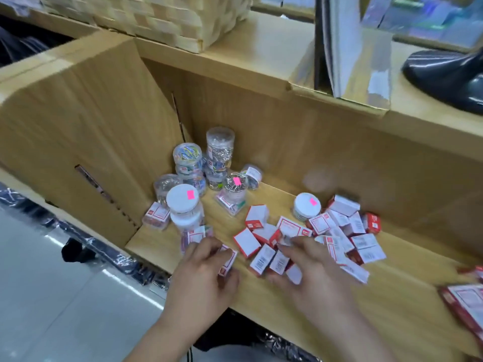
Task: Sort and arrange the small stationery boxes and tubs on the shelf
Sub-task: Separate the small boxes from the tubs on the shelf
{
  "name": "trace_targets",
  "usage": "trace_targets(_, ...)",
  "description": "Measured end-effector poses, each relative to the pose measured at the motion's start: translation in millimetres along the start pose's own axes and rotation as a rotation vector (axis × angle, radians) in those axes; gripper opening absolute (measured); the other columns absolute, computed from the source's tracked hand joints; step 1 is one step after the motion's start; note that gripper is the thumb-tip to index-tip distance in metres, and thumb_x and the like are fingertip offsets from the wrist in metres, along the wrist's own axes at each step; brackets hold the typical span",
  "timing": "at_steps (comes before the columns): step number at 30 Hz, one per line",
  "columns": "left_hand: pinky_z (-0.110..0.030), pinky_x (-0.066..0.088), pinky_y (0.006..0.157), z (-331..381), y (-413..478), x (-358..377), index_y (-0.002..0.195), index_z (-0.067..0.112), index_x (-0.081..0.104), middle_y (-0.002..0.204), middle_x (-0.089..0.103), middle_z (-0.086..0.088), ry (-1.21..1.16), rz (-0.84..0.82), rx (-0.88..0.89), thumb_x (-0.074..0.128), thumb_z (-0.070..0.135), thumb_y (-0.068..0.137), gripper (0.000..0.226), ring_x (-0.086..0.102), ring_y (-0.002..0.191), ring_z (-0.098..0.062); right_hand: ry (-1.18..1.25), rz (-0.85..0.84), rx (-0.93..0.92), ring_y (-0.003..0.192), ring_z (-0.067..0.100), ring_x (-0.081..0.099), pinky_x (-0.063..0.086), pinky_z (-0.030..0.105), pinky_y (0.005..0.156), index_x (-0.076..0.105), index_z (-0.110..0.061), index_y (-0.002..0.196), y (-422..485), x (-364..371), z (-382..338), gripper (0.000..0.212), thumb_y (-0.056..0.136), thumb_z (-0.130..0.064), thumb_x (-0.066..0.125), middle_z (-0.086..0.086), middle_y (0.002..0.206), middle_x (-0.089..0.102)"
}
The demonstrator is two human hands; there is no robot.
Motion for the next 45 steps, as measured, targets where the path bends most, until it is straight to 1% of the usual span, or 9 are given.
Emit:
trace_targets(5,-0.026,0.054,0.087,11.6,-7.0,10.4,0.115,0.036,0.071,0.122,0.055,0.02,-0.235,-0.039,-0.043,0.084,0.043,0.067,0.05,0.06,0.11,-0.005,-0.052,-0.001,-0.124,0.122,0.022,0.056,0.056,0.041,0.093,0.072,-0.019,0.116,-19.7,9.1,13.7,0.046,0.076,-0.041,0.081,-0.002,0.123,0.062)
trace_targets(8,-0.031,0.051,0.094,28.9,-7.4,18.4,0.129,0.033,0.062,0.137,0.053,0.011,-0.065,-0.038,0.014,0.079,0.053,0.069,0.066,0.055,0.117,-0.015,-0.054,0.027,-0.105,0.125,0.021,0.059,0.055,0.038,0.094,0.076,-0.022,0.109,-23.4,8.9,12.3,0.04,0.073,-0.034,0.087,-0.005,0.12,0.068)
trace_targets(13,-0.036,0.056,0.07,47.0,-2.2,32.2,0.118,0.032,0.062,0.124,0.056,0.006,0.072,-0.027,0.021,0.064,0.046,0.079,0.042,0.056,0.103,-0.023,-0.039,0.028,-0.095,0.127,0.022,0.057,0.052,0.042,0.101,0.075,-0.021,0.108,-24.9,14.5,16.8,0.038,0.073,-0.033,0.085,-0.005,0.118,0.07)
trace_targets(18,-0.035,0.056,0.081,33.2,-9.5,31.4,0.12,0.037,0.06,0.128,0.056,0.003,-0.05,0.054,-0.015,0.072,0.032,0.076,0.046,0.059,0.108,-0.023,-0.095,0.012,-0.103,0.126,0.021,0.054,0.044,0.049,0.107,0.071,-0.026,0.105,-26.6,7.6,20.4,0.04,0.068,-0.03,0.086,-0.011,0.112,0.069)
trace_targets(22,-0.037,0.055,0.085,26.2,-6.3,37.9,0.118,0.035,0.067,0.124,0.058,0.002,-0.078,0.071,-0.063,0.074,0.04,0.079,0.04,0.061,0.109,-0.024,-0.078,0.001,-0.075,0.13,0.019,0.055,0.037,0.049,0.115,0.072,-0.027,0.104,-26.5,6.7,22.9,0.037,0.072,-0.038,0.087,-0.012,0.112,0.07)
trace_targets(31,-0.022,0.048,0.095,64.3,3.2,20.7,0.106,0.034,0.077,0.115,0.065,0.013,-0.433,0.125,-0.059,0.086,0.03,0.076,0.031,0.065,0.111,-0.006,0.389,0.24,0.136,0.095,0.006,0.064,0.048,0.018,0.084,0.074,-0.026,0.104,-36.1,-52.7,28.9,0.042,0.072,-0.053,0.079,-0.019,0.097,0.068)
trace_targets(37,-0.025,0.051,0.09,154.7,-1.7,55.1,0.1,0.049,0.072,0.112,0.065,0.019,-0.612,-0.141,0.101,0.086,0.039,0.071,0.034,0.067,0.105,-0.007,0.41,0.257,0.367,0.08,0.011,0.063,0.047,0.017,0.067,0.072,-0.037,0.097,-101.4,-107.5,82.7,0.037,0.065,-0.052,0.085,-0.019,0.095,0.067)
trace_targets(40,-0.027,0.053,0.084,198.7,-11.5,90.5,0.094,0.05,0.072,0.106,0.064,0.018,-0.586,-0.332,0.2,0.09,0.034,0.071,0.033,0.067,0.097,-0.006,0.368,0.348,0.527,0.067,0.013,0.059,0.044,0.014,0.061,0.073,-0.035,0.096,-151.1,-133.3,117.3,0.039,0.063,-0.034,0.094,-0.02,0.094,0.065)
trace_targets(45,-0.025,0.051,0.076,258.1,-6.0,152.9,0.096,0.042,0.071,0.092,0.064,0.018,-0.461,-0.396,0.283,0.075,0.048,0.071,0.026,0.062,0.082,0.001,0.401,0.494,0.722,0.067,0.01,0.065,0.051,0.018,0.066,0.069,-0.035,0.097,-217.6,-146.2,157.7,0.038,0.072,-0.015,0.089,-0.013,0.105,0.063)
Point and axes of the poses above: each hand's wrist, its own y-axis towards the middle knuckle, its own x-axis out of the palm, z = x × y, the point moved 1 cm from there along y, towards the middle knuckle
